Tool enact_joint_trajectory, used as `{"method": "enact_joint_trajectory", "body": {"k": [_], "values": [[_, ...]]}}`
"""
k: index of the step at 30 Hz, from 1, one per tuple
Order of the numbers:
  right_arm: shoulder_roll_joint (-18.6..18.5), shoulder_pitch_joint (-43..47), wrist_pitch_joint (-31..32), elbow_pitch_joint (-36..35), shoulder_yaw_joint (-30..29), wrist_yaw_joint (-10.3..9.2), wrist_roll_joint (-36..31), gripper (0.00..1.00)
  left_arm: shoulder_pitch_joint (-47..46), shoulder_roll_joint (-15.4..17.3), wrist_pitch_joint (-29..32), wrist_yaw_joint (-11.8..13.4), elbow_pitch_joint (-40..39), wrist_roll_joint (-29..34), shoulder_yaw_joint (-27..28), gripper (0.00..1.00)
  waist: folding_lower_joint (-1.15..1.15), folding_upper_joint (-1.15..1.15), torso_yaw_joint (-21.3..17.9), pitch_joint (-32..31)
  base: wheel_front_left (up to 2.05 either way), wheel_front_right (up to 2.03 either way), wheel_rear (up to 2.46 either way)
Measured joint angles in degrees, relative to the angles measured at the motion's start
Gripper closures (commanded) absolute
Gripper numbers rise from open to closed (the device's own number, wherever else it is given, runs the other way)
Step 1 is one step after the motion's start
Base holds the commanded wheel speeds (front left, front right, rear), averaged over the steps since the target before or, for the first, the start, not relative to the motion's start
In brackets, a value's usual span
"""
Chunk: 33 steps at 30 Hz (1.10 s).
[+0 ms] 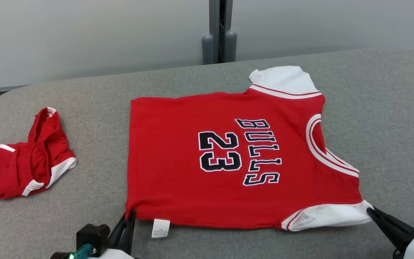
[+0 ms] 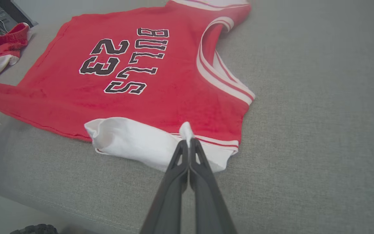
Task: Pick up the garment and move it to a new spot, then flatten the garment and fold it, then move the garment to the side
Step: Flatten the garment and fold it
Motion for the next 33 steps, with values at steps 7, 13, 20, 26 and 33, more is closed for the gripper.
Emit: {"method": "enact_joint_trajectory", "body": {"k": [7, 13, 20, 26, 33], "values": [[0.94, -6.40, -5.16, 1.77, -0.07, 0.00, -0.15, 1.00, -5.06, -0.07, 0.21, 0.00, 1.87, 0.03, 0.54, 1.00, 0.00, 0.00, -0.27, 2.41, 0.00, 0.00, 0.00], [1.23, -13.33, -11.12, 5.26, 2.07, 0.00, 1.57, 1.00, -10.28, -1.18, -0.30, 0.48, 5.35, 0.08, 1.46, 1.00, 0.00, 0.00, -0.86, 4.40, 0.00, 0.00, 0.00], [0.65, -21.50, -17.66, 12.84, 6.31, 0.00, 0.20, 1.00, -16.11, -2.15, -0.36, 0.32, 9.67, -0.05, 1.48, 1.00, 0.00, 0.00, -1.16, 6.80, 0.00, 0.00, 0.00], [0.26, -27.86, -21.85, 18.39, 10.74, 0.00, 0.11, 1.00, -18.91, -2.98, -0.36, 0.01, 12.50, -0.07, 1.21, 1.00, 0.00, 0.00, -1.20, 8.55, 0.00, 0.00, 0.00], [-0.05, -33.18, -26.04, 24.10, 15.64, 0.00, 0.46, 1.00, -21.29, -3.87, -0.98, 0.48, 15.25, -0.51, 1.18, 1.00, 0.00, 0.00, -0.81, 9.93, 0.00, 0.00, 0.00]]}}
